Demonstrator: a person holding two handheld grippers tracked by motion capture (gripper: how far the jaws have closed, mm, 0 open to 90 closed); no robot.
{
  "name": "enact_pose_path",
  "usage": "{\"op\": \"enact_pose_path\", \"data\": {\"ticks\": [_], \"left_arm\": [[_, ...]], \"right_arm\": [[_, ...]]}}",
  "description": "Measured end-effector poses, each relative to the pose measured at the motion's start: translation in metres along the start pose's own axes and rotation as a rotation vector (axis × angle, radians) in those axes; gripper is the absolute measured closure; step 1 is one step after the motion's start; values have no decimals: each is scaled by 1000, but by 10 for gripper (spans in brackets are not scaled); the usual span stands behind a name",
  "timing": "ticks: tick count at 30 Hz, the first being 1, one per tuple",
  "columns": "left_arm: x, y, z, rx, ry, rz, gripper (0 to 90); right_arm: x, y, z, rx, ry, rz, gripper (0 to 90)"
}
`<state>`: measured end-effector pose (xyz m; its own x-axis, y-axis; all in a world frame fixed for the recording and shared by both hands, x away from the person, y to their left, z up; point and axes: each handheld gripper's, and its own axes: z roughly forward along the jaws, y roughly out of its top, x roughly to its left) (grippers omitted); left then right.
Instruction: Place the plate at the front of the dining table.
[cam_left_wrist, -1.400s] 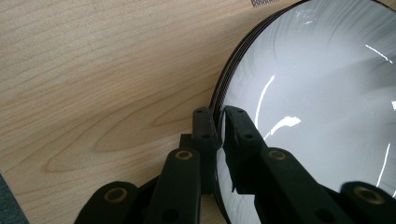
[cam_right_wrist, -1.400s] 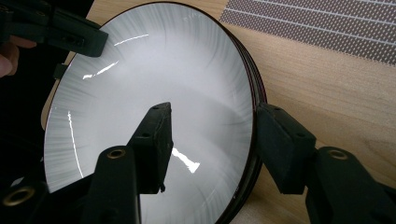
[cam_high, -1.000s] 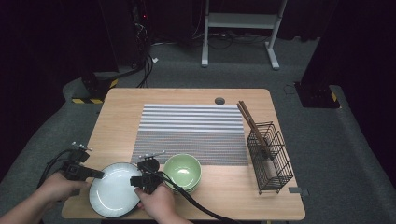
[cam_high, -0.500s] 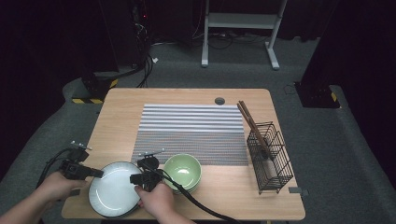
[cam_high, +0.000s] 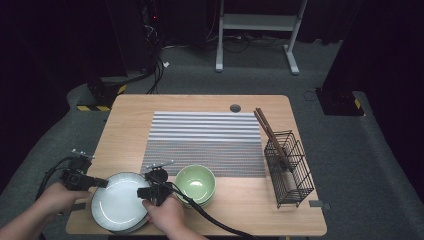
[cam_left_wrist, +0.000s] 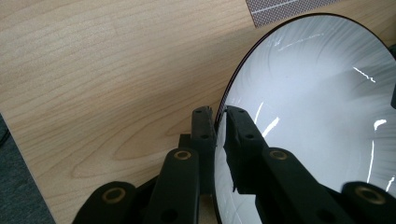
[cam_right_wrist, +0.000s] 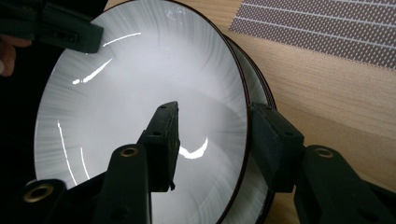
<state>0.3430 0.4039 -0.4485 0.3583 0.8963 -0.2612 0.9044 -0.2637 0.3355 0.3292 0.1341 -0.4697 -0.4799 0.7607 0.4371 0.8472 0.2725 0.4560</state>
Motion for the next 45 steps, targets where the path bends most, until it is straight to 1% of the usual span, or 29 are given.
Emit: {"op": "enact_pose_path", "data": {"ticks": [1,4,7,8,10,12,14,15,17,19,20,21,22,23,24,25,26,27,28,29,30,31,32,37,40,41,42,43,45], "left_arm": [[-1,0,0,-1,0,-3,816],[-3,1,1,0,9,8,813],[-3,0,1,-4,8,6,811],[-2,0,0,-7,6,6,810],[-2,-1,0,-10,5,5,810],[-1,-1,-1,-18,3,0,811],[0,-1,-1,-22,4,3,811],[0,-1,-1,-22,4,3,811],[0,0,-3,-30,2,-2,811],[1,0,-3,-31,2,1,810],[1,0,-3,-32,0,-2,809],[1,0,-3,-32,0,-2,808],[2,0,-3,-30,-7,-12,806],[1,0,-2,-32,-9,-19,803],[2,0,-3,-30,-3,-10,800],[2,0,-3,-30,-3,-10,799],[1,0,-2,-30,1,-11,797],[1,0,-2,-30,1,-11,787],[0,0,-2,-18,-15,-11,761],[0,0,-2,-18,-15,-11,734],[-1,0,-1,-15,-18,-7,720],[-1,0,-1,-15,-18,-7,715],[-2,0,0,-11,-10,16,703],[-4,0,4,-9,-16,16,690],[-2,-1,6,-14,-14,12,724],[-2,-1,6,-14,-14,12,726],[-2,-1,7,-11,-21,7,726],[-3,-1,9,-3,-1,26,739],[-4,-1,10,2,0,22,753]], "right_arm": [[0,-1,0,1,-6,-14,539],[1,-3,1,10,-15,-47,533],[2,-5,2,10,-20,-58,526],[4,-7,2,12,-27,-80,521],[4,-7,3,13,-25,-86,520],[4,-8,6,31,-16,-88,512],[5,-9,6,29,-12,-100,470],[5,-9,6,29,-12,-100,470],[5,-9,7,26,14,-121,409],[6,-11,7,25,14,-130,405],[6,-11,7,22,10,-142,419],[6,-11,7,22,10,-142,419],[6,-12,7,16,-19,-163,482],[7,-13,7,13,-29,-177,501],[8,-13,8,12,-40,-189,524],[8,-13,8,12,-40,-189,524],[8,-14,8,6,-66,-200,591],[8,-14,8,4,-81,-202,629],[8,-14,8,2,-94,-210,661],[8,-14,8,2,-94,-210,661],[7,-15,8,-5,-112,-224,717],[7,-15,8,-5,-112,-224,717],[7,-16,8,-6,-127,-241,738],[6,-16,8,-9,-121,-236,744],[4,-15,7,-9,-103,-207,732],[4,-15,7,-9,-103,-207,732],[3,-14,6,-2,-87,-186,712],[1,-12,6,11,-65,-162,685],[1,-11,6,22,-57,-155,669]]}}
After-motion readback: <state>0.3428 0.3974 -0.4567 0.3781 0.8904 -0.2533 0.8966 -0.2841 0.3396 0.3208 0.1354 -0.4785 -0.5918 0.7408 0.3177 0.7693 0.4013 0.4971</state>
